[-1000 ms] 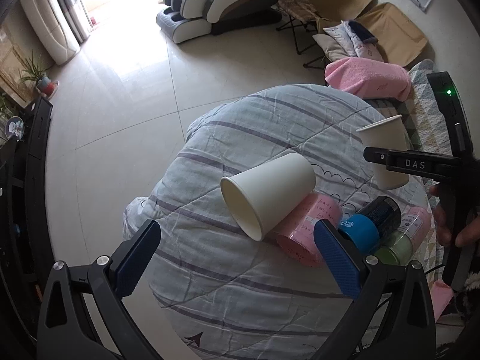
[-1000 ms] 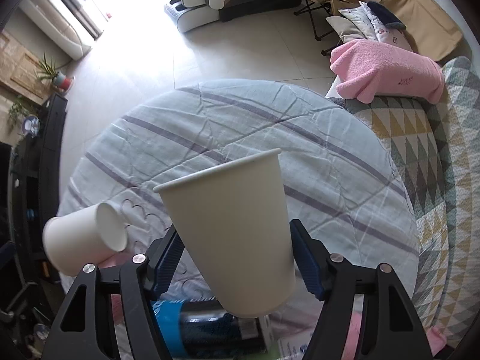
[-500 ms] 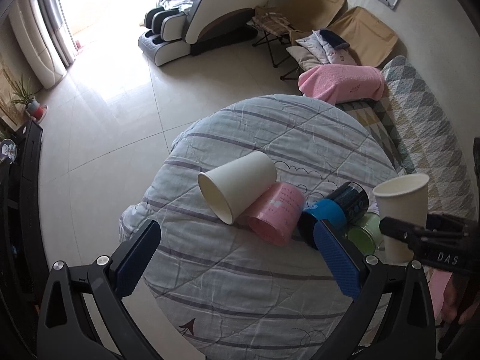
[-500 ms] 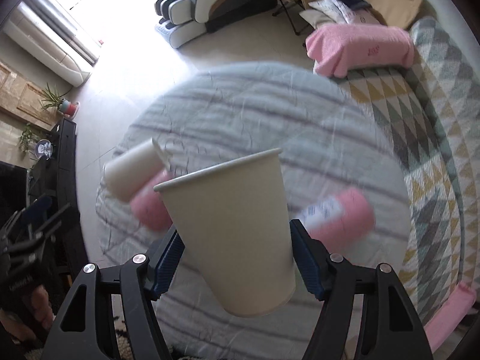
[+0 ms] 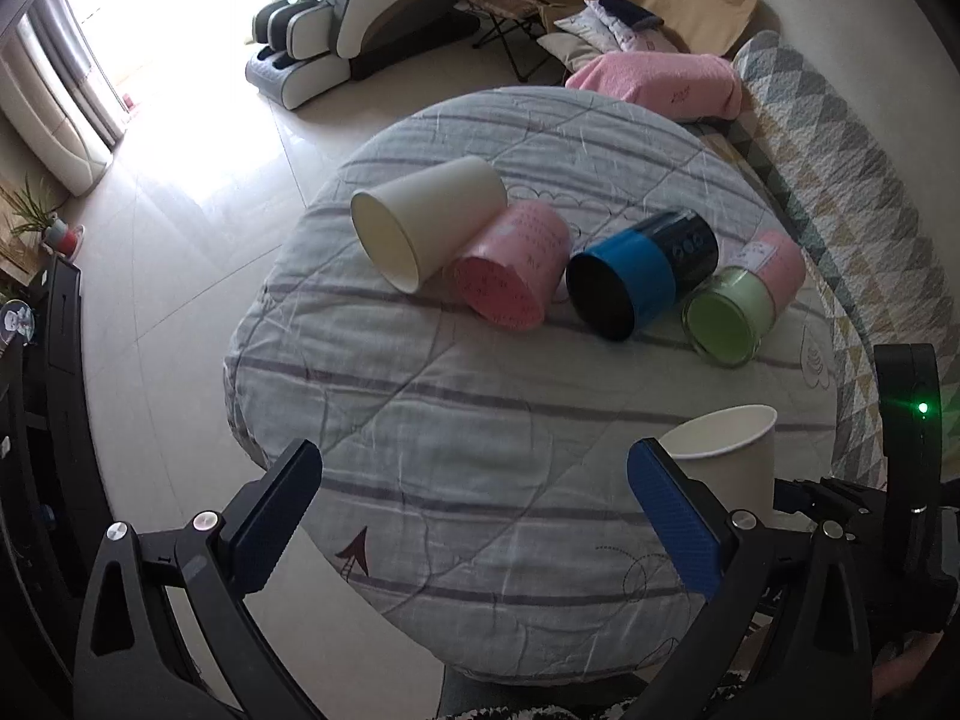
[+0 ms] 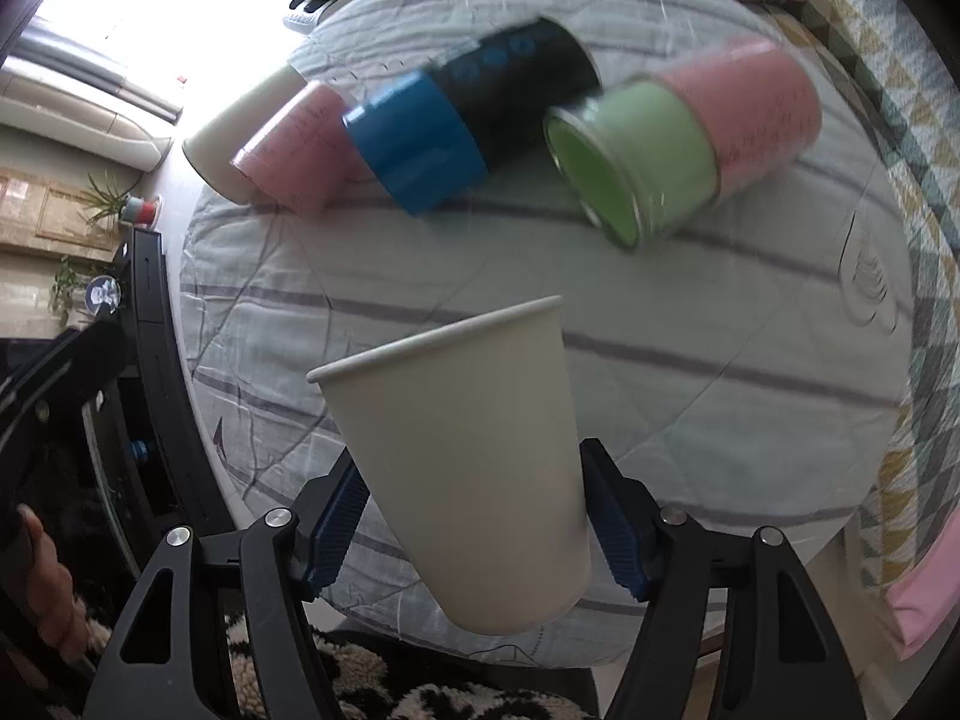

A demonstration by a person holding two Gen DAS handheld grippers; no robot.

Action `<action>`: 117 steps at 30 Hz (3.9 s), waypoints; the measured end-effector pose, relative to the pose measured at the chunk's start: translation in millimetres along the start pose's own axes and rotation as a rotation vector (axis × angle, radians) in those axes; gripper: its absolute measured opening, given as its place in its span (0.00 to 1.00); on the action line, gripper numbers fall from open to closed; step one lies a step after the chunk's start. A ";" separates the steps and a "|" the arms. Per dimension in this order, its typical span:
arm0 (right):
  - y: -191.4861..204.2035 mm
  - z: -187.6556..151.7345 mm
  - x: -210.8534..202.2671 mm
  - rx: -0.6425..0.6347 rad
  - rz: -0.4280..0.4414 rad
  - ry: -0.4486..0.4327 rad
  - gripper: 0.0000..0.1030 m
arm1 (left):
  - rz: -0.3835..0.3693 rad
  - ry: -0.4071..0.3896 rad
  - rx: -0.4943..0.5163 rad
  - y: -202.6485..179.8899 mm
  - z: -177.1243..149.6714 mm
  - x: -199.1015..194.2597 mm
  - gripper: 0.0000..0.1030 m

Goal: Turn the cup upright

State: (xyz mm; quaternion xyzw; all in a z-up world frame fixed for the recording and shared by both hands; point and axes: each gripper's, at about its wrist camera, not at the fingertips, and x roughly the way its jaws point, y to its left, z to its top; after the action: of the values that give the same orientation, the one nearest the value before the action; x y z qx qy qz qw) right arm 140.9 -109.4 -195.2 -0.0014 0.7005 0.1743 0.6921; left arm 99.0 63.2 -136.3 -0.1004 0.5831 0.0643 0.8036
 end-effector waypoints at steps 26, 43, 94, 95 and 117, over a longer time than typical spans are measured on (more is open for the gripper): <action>-93.2 -46.5 -73.8 0.193 -0.016 -0.161 0.78 | -0.083 0.059 -0.039 -69.9 -48.9 8.8 1.00; -140.2 -34.9 -50.6 0.130 -0.023 -0.047 0.78 | -0.118 0.211 -0.293 -92.0 -44.1 88.1 1.00; -144.5 -55.4 -57.0 0.277 0.039 -0.074 0.78 | -0.052 0.113 0.101 -145.4 -22.0 46.0 0.91; -143.9 -56.7 -58.6 0.275 0.038 -0.078 0.78 | -0.050 0.106 0.100 -144.7 -21.7 42.6 0.91; -103.4 -85.6 -138.5 0.178 -0.002 -0.295 0.78 | -0.031 -0.115 0.060 -126.3 -50.5 -81.6 0.94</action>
State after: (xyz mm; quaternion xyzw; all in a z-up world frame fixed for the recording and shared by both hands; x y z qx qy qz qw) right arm 88.9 -260.8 -87.5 0.0848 0.6040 0.1090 0.7849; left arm 54.7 -70.3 -63.0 -0.0816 0.5360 0.0399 0.8393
